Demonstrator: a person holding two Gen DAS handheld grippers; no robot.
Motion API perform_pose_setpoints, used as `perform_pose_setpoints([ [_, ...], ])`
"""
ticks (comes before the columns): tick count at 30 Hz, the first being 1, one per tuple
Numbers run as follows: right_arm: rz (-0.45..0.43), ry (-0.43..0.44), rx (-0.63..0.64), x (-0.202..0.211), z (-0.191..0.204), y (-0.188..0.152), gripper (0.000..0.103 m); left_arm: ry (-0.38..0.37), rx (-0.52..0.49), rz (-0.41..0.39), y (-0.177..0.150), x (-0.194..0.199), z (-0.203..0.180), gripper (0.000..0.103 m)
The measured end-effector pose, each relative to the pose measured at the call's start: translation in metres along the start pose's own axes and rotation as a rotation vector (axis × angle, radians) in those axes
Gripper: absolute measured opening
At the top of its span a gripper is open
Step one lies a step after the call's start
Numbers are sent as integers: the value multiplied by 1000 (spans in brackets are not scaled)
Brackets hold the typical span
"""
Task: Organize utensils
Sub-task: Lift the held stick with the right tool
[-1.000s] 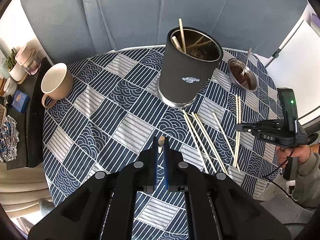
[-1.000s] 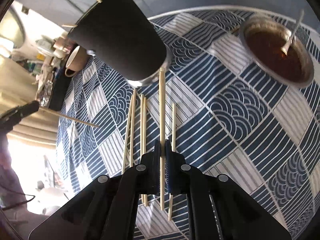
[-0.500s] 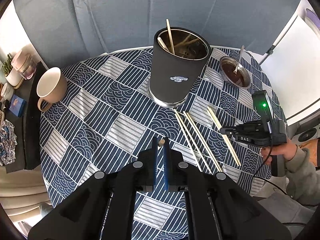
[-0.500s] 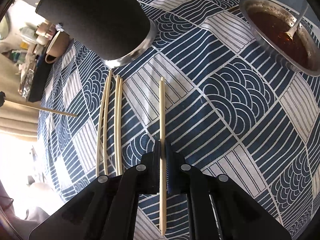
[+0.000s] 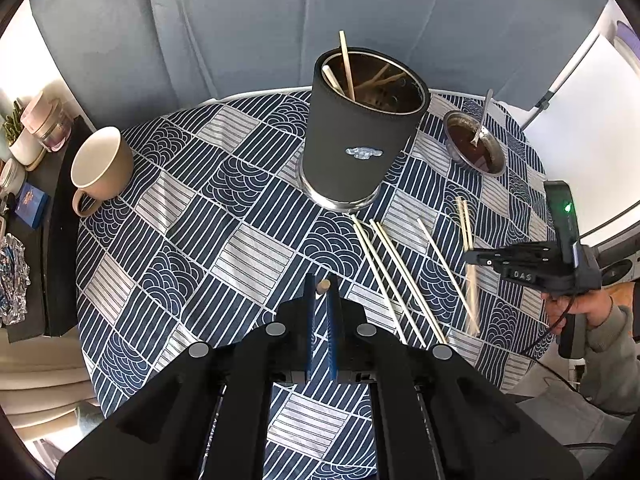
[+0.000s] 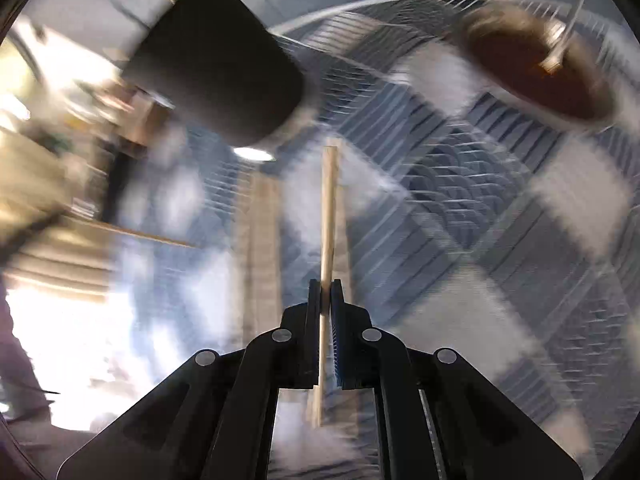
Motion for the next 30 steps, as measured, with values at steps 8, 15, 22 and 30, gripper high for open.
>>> perform_pose_setpoints([
  [8,-6,110,-33,4,4,-6,5,-10,-7,0,2,-2,-6,5],
  [15,-23,124,-15,17,7,-8,5,-45,18,-6,2,0,-2,5],
  [22,-94,196,22,50,30,0,5,-60,-5,-45,6,15,-5,5],
  [30,-236,241,121,116,70,37,5,-34,-52,-96,27,39,-10,5],
])
Point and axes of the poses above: each gripper's, at about its wrist camera, not at the fingertips, and x roughly against the way its jaws point, z to its left, y to its top, the point moved 6 cm from there along -x, roughly the way its jaws point, and after that the axes turned 6 degrees about -x, right-handed, at the moved point
